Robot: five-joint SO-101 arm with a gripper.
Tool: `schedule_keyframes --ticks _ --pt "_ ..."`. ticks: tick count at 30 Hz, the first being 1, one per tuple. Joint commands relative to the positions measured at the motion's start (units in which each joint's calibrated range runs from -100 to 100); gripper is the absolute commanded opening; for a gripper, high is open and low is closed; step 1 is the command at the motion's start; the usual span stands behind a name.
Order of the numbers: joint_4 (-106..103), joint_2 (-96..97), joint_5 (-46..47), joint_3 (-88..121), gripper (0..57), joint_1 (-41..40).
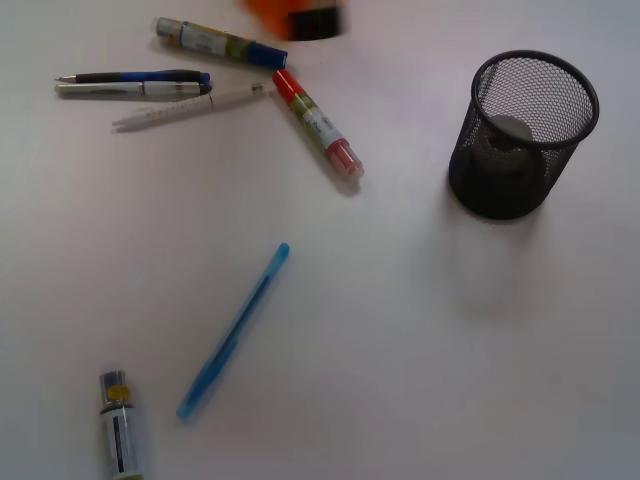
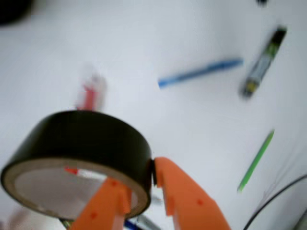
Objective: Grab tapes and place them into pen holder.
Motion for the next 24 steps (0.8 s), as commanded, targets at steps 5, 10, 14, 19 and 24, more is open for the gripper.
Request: schedule_keyframes --ticks 5,10,14,19,24 --pt "-8.6 -1.8 -5.6 -4.0 0.3 -19.9" --pt "-19.1 1.8 -6.2 -4.0 0.3 -26.0" --pt "-22.8 6.9 -6.2 -4.6 0.3 -25.8" --pt "-23.4 12.3 -6.5 -7.0 0.3 -23.1" --pt "-23.8 16.6 -6.8 -7.3 0.4 -22.9"
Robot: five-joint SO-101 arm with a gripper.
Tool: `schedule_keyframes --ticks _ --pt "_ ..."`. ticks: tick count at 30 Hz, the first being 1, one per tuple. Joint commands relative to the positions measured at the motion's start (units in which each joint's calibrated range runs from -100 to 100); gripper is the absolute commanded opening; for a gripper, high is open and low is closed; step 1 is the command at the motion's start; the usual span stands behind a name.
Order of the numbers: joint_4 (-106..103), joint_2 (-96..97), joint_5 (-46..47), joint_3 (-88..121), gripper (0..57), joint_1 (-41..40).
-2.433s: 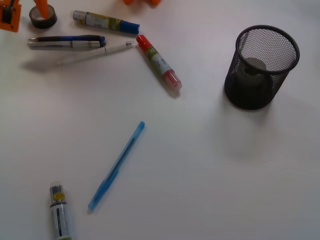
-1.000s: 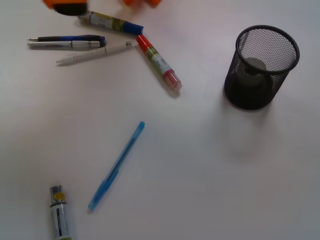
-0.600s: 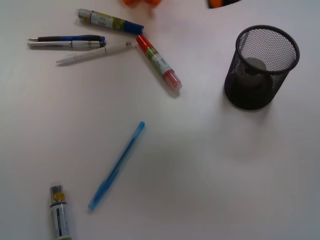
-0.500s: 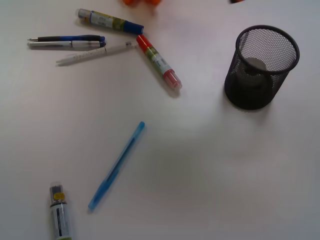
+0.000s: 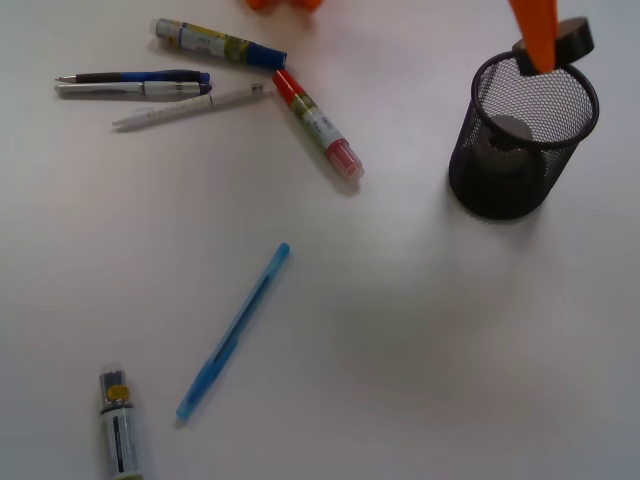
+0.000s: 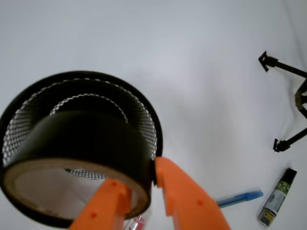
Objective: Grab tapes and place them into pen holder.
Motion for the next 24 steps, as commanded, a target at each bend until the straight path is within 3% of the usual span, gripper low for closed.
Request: schedule_keyframes --ticks 1,3,8,12,18,24 --pt "-1.2 1.6 -0.4 -2.8 0.8 -0.3" --pt "-0.7 2.0 -1.1 -2.6 3.5 -0.6" --pt "4.2 2.0 -4.4 -2.3 28.2 -2.5" --pt "5.9 2.5 -6.8 -2.2 39.0 -3.0" --pt "11.0 1.6 -6.7 -3.4 40.9 -1.7" --pt "31.3 -3.5 -3.0 -8.5 40.9 8.7"
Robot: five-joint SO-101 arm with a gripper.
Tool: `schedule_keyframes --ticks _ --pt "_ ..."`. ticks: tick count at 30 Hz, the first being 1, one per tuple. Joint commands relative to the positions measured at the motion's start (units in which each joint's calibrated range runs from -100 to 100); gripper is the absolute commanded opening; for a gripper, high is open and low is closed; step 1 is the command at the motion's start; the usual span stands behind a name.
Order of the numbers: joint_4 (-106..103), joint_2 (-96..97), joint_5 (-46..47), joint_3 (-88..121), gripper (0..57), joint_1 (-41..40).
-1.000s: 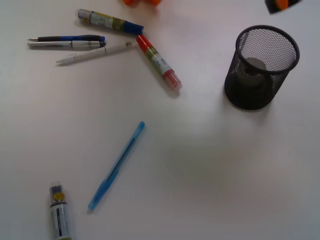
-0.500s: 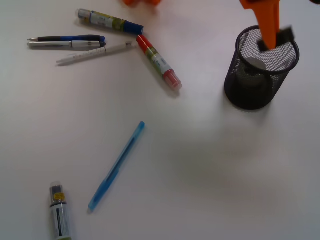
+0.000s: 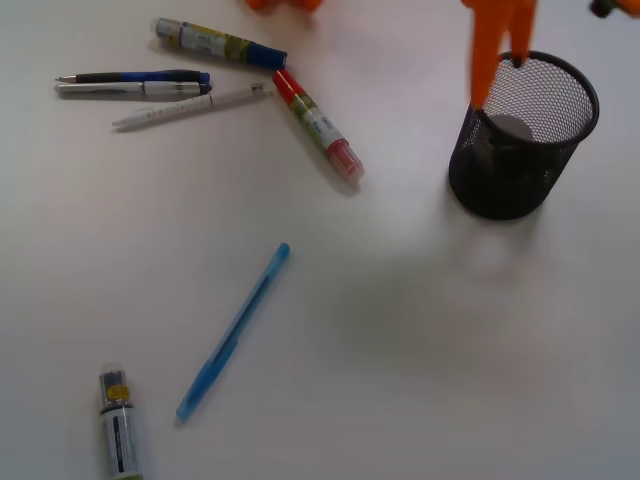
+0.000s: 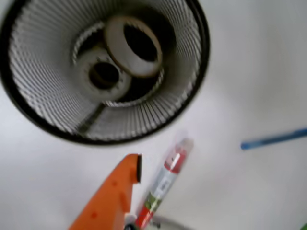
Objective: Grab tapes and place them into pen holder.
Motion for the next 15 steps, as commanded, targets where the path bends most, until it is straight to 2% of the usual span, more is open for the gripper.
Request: schedule_keyframes --ticks 1,4,11,14,15 --pt "10.4 -6.5 6.1 -2.3 40.9 9.8" --pt "10.4 -9.7 16.0 3.9 40.9 17.3" --pt "7.2 -24.1 28.3 23.9 40.9 34.4" --pt "-1.5 -35.4 32.4 36.3 40.8 37.7" --pt "-8.5 -44.8 33.8 46.0 40.8 37.6"
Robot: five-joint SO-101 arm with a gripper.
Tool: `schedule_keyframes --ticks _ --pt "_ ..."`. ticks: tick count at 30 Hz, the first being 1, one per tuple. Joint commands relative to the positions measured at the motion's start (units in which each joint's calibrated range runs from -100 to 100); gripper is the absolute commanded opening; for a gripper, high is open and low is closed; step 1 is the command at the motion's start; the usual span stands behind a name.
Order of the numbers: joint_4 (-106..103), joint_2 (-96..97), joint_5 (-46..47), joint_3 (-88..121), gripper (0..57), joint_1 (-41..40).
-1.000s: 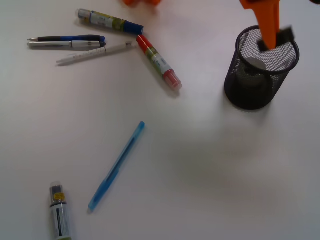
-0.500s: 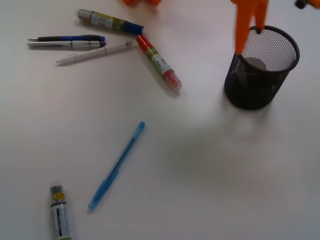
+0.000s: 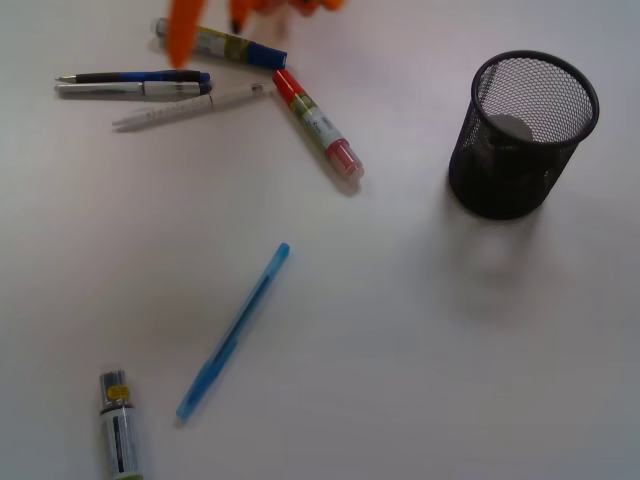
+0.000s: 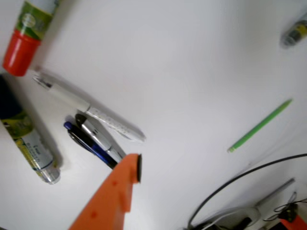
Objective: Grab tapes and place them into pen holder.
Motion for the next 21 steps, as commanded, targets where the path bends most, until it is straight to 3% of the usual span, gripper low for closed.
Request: schedule_keyframes --ticks 1,2,12,21 --pt "-14.4 -21.7 3.8 20.0 40.8 1.0" --pt "-17.9 -26.4 3.7 25.3 40.6 0.9" --pt "-42.9 -63.8 4.1 77.3 0.2 -10.0" --pt "-37.3 -82.8 4.1 95.8 0.2 -11.9"
